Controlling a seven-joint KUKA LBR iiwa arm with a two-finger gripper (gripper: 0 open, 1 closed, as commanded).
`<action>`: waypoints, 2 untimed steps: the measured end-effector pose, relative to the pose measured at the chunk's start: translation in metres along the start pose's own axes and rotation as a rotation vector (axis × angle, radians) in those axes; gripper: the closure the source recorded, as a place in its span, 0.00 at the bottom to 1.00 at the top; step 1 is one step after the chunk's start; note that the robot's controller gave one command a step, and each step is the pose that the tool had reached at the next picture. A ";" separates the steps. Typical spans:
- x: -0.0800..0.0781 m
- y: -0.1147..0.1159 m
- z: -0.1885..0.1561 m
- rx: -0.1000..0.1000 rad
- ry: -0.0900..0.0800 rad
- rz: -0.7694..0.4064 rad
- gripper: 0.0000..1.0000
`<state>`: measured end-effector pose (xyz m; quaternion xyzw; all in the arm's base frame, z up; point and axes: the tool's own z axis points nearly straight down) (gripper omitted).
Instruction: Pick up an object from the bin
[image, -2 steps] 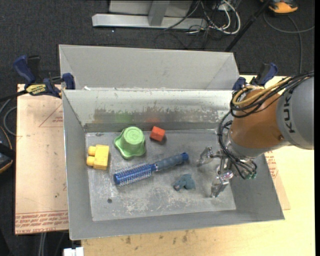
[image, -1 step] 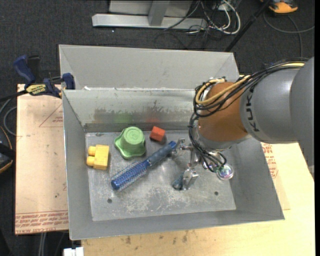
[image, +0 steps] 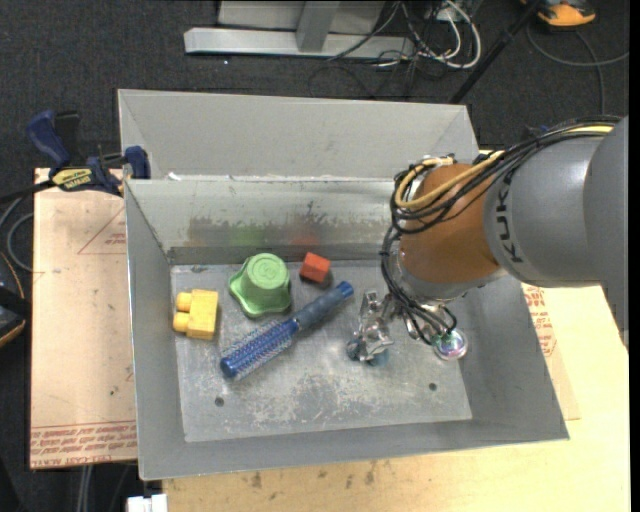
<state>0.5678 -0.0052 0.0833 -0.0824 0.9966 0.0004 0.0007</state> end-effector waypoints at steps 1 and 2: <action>-0.016 0.015 -0.106 0.001 -0.011 -0.031 1.00; -0.013 0.011 -0.169 0.002 -0.007 -0.311 1.00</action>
Offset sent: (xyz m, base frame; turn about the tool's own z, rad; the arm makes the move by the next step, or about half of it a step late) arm 0.0109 0.0158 0.1013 -0.0294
